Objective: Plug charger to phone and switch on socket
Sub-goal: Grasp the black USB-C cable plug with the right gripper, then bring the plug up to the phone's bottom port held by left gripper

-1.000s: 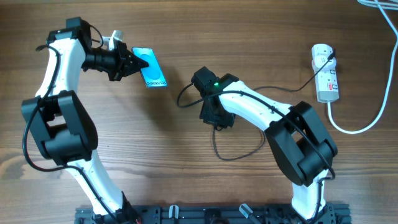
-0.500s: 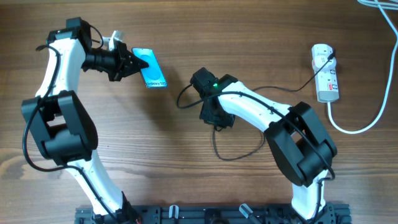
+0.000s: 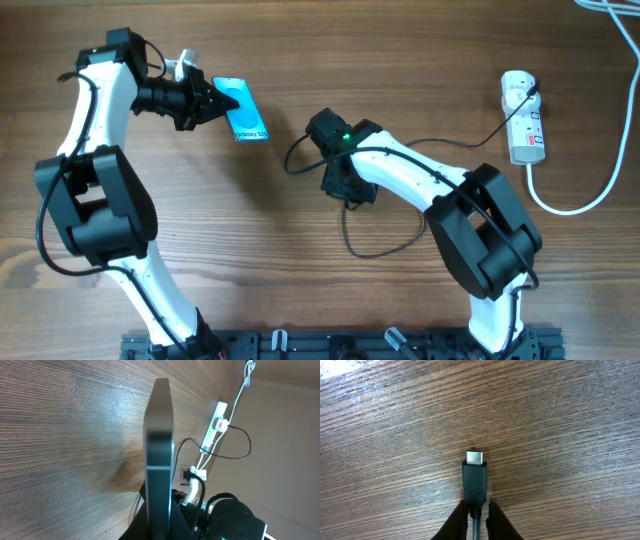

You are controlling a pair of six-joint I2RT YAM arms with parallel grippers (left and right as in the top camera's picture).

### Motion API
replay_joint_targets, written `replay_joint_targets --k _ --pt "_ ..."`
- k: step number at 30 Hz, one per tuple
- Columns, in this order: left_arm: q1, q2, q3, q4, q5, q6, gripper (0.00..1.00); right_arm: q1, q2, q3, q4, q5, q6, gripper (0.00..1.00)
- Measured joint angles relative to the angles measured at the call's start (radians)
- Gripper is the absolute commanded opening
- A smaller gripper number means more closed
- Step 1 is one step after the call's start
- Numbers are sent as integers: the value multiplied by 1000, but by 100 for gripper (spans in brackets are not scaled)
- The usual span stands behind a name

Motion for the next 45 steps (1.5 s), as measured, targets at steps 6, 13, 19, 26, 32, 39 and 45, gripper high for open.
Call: replay_joint_targets --k 6,13,19,26,32,39,45 --pt "0 0 0 0 0 0 4 0 0 0 1 -3 0 15" --pt "0 0 0 0 0 0 4 0 0 0 3 -3 3 7" --pt "-1 0 0 0 0 0 4 0 0 0 3 -3 4 4" --pt "-69 0 0 24 2 58 4 0 -70 -13 24 -54 -180 4" --pt "-172 0 0 160 127 84 4 30 -413 -16 48 -246 -431 4" --pt "-248 0 0 207 320 113 4 64 -469 -14 25 -282 -472 4" --pt "-263 0 0 175 365 127 4 64 -469 -14 26 -187 -388 4"
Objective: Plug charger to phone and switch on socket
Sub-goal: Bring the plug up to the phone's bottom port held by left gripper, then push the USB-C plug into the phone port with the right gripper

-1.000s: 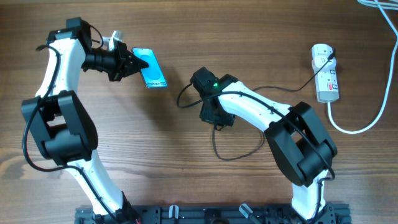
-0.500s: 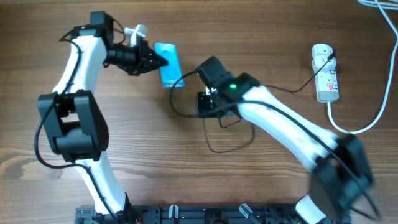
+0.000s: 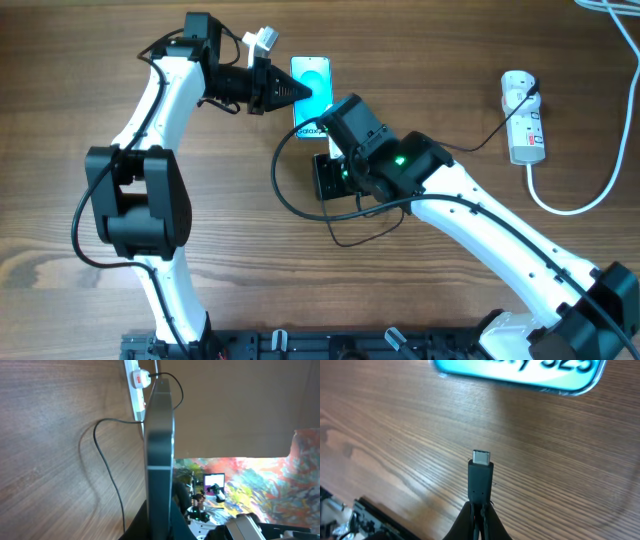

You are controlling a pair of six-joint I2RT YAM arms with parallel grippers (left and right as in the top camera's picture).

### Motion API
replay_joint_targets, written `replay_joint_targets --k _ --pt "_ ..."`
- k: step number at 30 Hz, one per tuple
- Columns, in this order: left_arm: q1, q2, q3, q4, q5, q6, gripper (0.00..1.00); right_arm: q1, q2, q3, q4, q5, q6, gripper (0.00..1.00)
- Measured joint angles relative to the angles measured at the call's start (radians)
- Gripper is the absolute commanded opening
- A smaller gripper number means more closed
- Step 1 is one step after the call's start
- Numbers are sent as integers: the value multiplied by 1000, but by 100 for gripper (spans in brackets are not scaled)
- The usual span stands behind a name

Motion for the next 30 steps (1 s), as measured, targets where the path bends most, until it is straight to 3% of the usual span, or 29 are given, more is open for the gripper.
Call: replay_joint_targets --k 30 --pt "-32 0 0 -54 34 56 4 -32 0 -1 26 18 29 4"
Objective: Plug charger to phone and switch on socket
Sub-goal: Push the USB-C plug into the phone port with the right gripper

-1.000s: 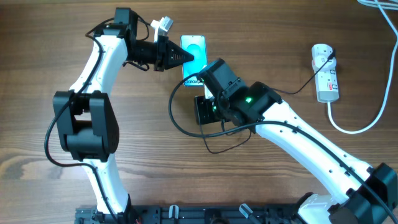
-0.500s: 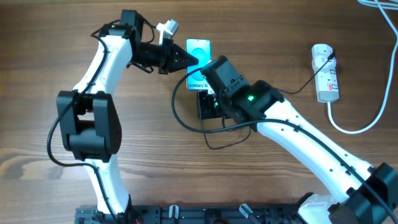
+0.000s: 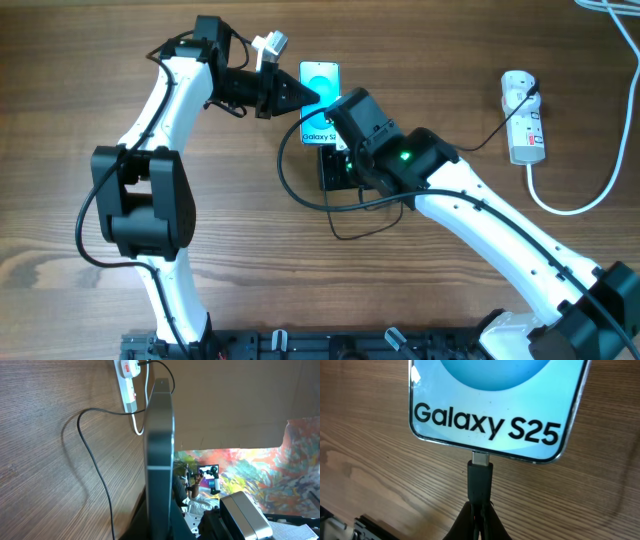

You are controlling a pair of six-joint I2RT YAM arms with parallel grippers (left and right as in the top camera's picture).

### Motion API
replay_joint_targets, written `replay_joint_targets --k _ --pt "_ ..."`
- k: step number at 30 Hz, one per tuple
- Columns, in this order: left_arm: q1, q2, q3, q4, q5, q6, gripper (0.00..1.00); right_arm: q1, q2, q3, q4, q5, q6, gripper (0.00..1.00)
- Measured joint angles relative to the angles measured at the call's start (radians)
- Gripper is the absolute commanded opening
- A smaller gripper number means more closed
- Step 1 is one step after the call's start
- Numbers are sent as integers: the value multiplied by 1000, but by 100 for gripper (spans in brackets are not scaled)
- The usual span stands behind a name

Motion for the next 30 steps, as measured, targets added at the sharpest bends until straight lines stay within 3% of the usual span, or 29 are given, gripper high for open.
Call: replay_joint_targets --k 30 --pt "0 0 0 10 -42 0 4 -9 9 0 9 -43 -1 4"
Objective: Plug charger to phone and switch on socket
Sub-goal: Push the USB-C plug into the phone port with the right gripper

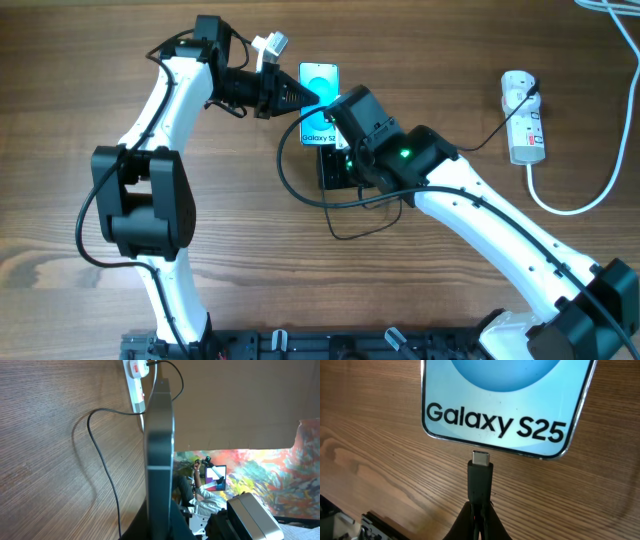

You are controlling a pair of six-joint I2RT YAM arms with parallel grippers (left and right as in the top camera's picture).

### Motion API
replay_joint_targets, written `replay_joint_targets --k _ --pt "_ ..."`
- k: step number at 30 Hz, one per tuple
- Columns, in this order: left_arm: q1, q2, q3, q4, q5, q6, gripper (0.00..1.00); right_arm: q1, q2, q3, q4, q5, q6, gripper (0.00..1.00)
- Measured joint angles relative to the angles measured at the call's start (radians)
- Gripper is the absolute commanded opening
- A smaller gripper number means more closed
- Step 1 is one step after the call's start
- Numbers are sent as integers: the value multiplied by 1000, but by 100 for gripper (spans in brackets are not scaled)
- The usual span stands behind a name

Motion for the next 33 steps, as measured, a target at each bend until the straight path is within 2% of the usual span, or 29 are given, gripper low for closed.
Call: replay_joint_targets --k 33 --pt "0 0 0 3 42 0 4 0 0 0 6 2 0 4"
